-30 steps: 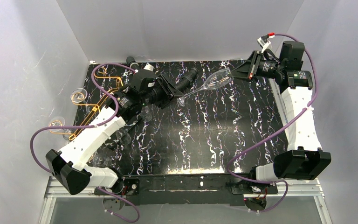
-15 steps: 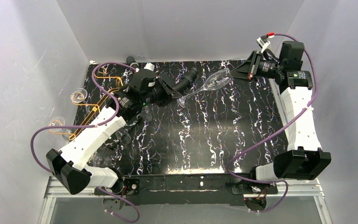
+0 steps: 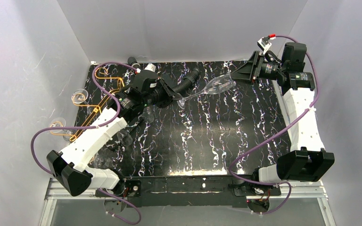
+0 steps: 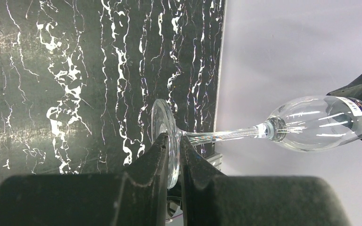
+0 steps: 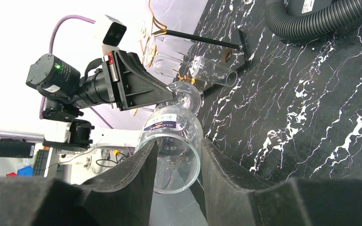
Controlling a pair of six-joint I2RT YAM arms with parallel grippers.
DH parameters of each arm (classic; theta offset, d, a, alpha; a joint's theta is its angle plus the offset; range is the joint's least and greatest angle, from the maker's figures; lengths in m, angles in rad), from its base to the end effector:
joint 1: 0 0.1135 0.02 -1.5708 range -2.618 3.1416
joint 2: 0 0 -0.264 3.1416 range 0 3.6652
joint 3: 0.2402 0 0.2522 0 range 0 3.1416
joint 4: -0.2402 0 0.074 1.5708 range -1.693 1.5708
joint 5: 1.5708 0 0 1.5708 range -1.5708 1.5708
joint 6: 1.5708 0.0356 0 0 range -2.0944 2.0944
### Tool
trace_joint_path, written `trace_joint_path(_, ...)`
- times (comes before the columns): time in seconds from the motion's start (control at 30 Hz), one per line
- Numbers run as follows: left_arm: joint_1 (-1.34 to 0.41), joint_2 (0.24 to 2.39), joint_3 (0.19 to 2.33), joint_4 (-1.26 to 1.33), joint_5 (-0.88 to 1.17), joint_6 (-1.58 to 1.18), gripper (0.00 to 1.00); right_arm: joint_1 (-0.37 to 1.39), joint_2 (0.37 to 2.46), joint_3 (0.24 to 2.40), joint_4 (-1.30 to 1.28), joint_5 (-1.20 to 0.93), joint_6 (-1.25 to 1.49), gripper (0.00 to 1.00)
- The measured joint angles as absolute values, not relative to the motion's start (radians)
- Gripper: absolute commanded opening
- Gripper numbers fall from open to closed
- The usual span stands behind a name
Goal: Place the wine glass upside down on the wine glass rack
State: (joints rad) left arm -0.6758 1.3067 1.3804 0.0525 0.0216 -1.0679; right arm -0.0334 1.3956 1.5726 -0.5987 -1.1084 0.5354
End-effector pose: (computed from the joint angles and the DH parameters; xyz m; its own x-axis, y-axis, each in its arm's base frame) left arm 0.2333 -0.1881 0.4600 -0.5153 -0.7096 -0.4805 0.3955 0.3005 -0.8679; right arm 0.2875 0.0223 0.4389 -0.7606 0.2531 -0.5978 -0.4804 0.3999 0.7806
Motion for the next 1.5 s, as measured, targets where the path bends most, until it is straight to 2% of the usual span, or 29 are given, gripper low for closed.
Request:
trace_joint_path(0.27, -0.666, 1.297, 1.38, 0.051, 0.017, -1.05, 0.0, -0.035, 1.396, 1.573, -0.604, -1.114, 0.513, 0.61)
trace_joint_path(0.7, -0.615, 1.213, 1.428, -0.074, 0.003, -0.92, 0.0, -0.113, 1.382, 1.554, -0.603, -1.26, 0.425, 0.62)
trace_joint_path(1.17, -0.571, 1.223, 1.864, -0.363, -0.057, -0.508, 0.0, -0.149, 1.354, 1.539, -0.641, -1.287, 0.324, 0.62)
trace_joint_path(1.5, -0.57, 1.295, 2.046, -0.457, -0.152, -0.204, 0.0, -0.15, 1.354, 1.514, -0.692, -1.275, 0.256, 0.62)
